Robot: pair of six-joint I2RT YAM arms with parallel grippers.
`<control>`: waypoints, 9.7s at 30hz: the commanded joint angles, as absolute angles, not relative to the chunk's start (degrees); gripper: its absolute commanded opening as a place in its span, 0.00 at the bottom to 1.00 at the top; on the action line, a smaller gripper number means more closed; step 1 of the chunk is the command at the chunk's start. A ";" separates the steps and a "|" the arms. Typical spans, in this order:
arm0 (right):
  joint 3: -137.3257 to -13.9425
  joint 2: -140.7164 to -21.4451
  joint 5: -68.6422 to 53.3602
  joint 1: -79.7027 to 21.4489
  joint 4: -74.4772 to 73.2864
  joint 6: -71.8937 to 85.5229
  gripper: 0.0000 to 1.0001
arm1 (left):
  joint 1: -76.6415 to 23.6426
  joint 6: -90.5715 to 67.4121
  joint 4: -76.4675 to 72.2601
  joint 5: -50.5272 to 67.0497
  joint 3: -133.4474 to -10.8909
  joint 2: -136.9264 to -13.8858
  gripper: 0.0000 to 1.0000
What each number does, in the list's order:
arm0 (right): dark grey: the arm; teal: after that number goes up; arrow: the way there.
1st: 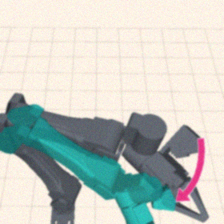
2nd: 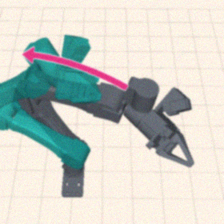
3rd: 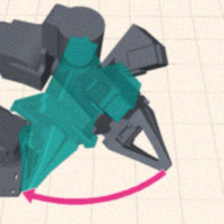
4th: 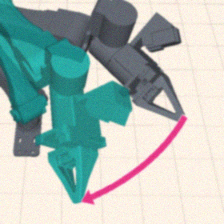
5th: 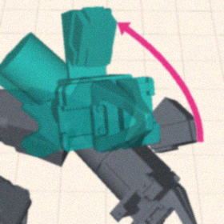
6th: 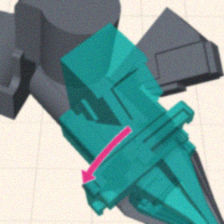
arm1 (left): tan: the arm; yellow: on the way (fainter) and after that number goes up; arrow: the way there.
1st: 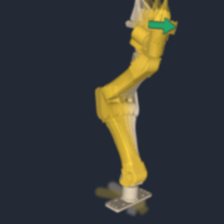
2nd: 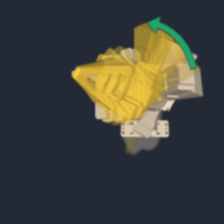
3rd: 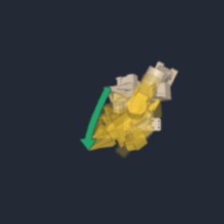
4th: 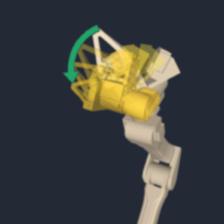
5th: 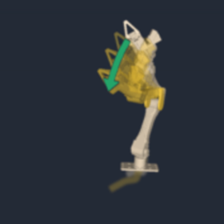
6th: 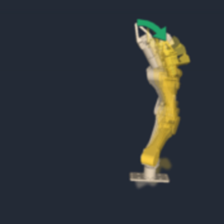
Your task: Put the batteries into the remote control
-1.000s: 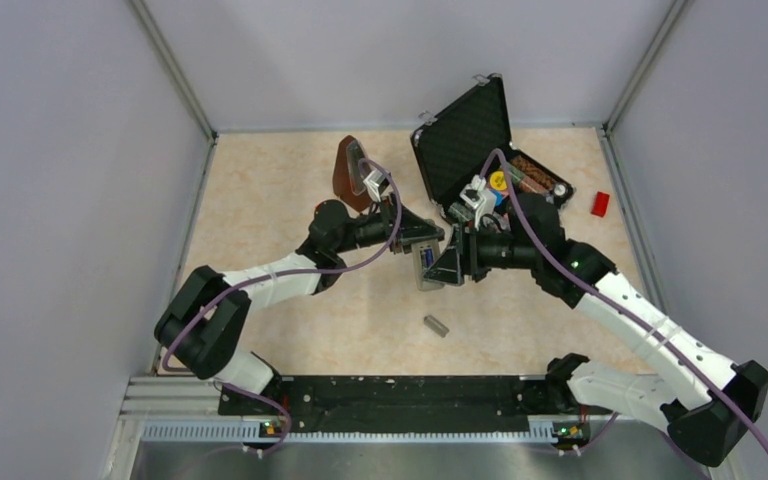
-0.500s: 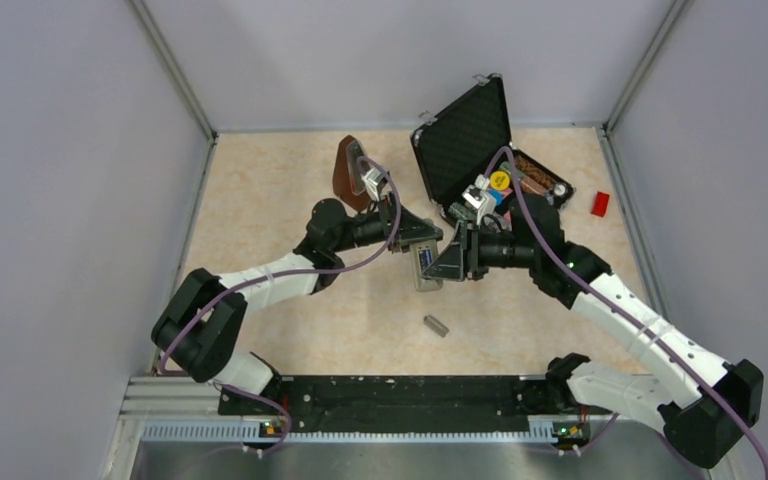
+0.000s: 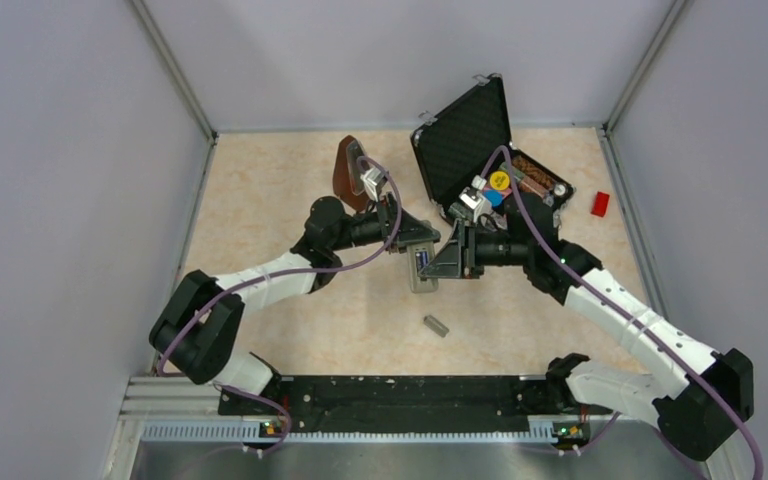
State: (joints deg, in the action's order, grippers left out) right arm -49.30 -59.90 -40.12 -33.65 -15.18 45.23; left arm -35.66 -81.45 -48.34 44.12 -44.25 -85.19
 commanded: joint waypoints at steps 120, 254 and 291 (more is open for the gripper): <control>-43.86 -78.78 16.55 -43.38 -36.57 91.78 0.07 | -30.32 -50.55 6.42 -1.29 -32.53 -31.44 0.00; -88.39 -82.30 -1.93 -59.11 -49.13 36.86 0.00 | -28.54 -55.41 -26.49 17.55 -28.85 -50.63 0.00; -97.12 -92.70 1.90 -62.58 -54.68 34.24 0.00 | -28.71 -51.06 -19.62 15.59 -30.71 -49.56 0.00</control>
State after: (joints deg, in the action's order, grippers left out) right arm -94.59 -92.33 1.80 -61.71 -54.54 35.33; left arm -28.56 -51.92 -17.06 15.53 -28.45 -50.35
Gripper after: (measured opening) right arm 0.175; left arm 0.333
